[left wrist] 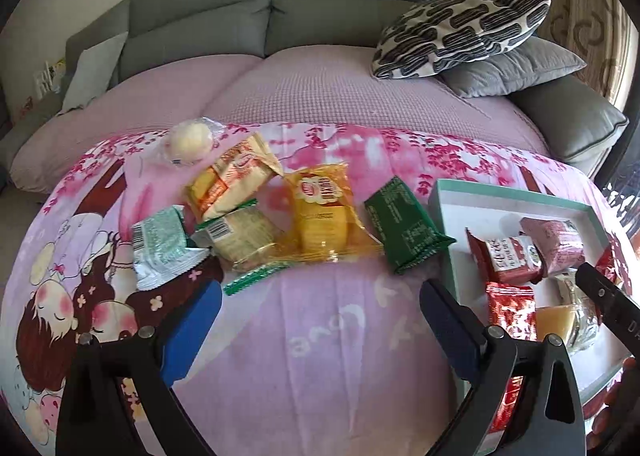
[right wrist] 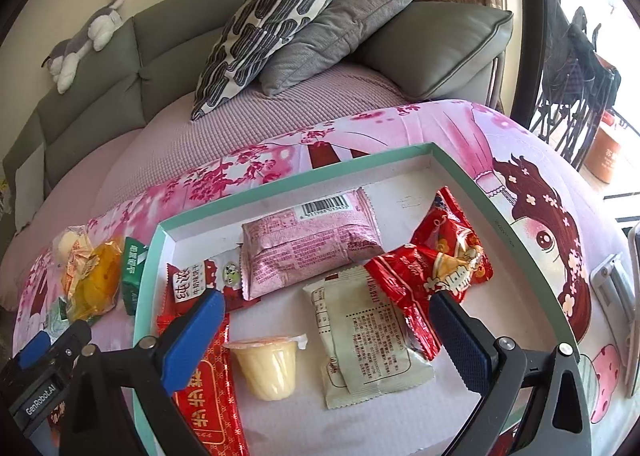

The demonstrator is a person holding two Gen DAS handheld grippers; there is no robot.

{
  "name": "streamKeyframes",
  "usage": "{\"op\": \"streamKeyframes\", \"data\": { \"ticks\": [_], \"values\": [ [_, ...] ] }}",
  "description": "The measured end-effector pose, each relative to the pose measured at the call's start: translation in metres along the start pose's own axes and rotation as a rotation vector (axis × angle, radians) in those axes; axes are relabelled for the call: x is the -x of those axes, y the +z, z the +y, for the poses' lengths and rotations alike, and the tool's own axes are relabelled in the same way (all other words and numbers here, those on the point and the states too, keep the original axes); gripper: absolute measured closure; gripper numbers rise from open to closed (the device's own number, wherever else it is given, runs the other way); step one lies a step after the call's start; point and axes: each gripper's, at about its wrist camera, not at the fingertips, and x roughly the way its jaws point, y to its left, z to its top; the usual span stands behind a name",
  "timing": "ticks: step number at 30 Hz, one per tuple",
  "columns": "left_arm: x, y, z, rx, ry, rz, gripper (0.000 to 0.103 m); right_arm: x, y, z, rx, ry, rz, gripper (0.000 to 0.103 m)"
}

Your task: Organize snacks

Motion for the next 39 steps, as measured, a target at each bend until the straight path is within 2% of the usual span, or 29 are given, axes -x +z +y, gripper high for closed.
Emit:
{"op": "streamKeyframes", "data": {
  "ticks": [6, 11, 16, 23, 27, 31, 39],
  "values": [
    [0.001, -0.003, 0.018, 0.04, 0.125, 0.005, 0.004, 0.004, -0.004, 0.024, 0.066, -0.063, -0.029, 0.0],
    [0.004, -0.002, 0.034, 0.07, 0.142, 0.01, 0.004, 0.011, -0.005, 0.036, 0.065, -0.022, -0.054, 0.0],
    [0.006, -0.003, 0.05, 0.111, 0.146, 0.019, 0.004, 0.016, -0.009, 0.043, 0.057, -0.096, -0.069, 0.0],
    [0.011, 0.001, 0.082, 0.184, 0.15, 0.023, 0.004, 0.019, -0.012, 0.058, 0.055, -0.034, -0.07, 0.0],
    [0.015, 0.001, 0.107, 0.227, 0.156, 0.001, 0.004, 0.016, -0.019, 0.085, 0.067, 0.06, -0.031, 0.0],
    [0.017, -0.002, 0.134, 0.284, 0.162, -0.013, 0.004, 0.014, -0.033, 0.12, 0.147, 0.115, -0.006, 0.0],
    [0.009, -0.011, 0.18, 0.411, 0.085, 0.011, 0.004, 0.008, -0.055, 0.167, 0.225, 0.183, 0.036, 0.0]
  ]
}}
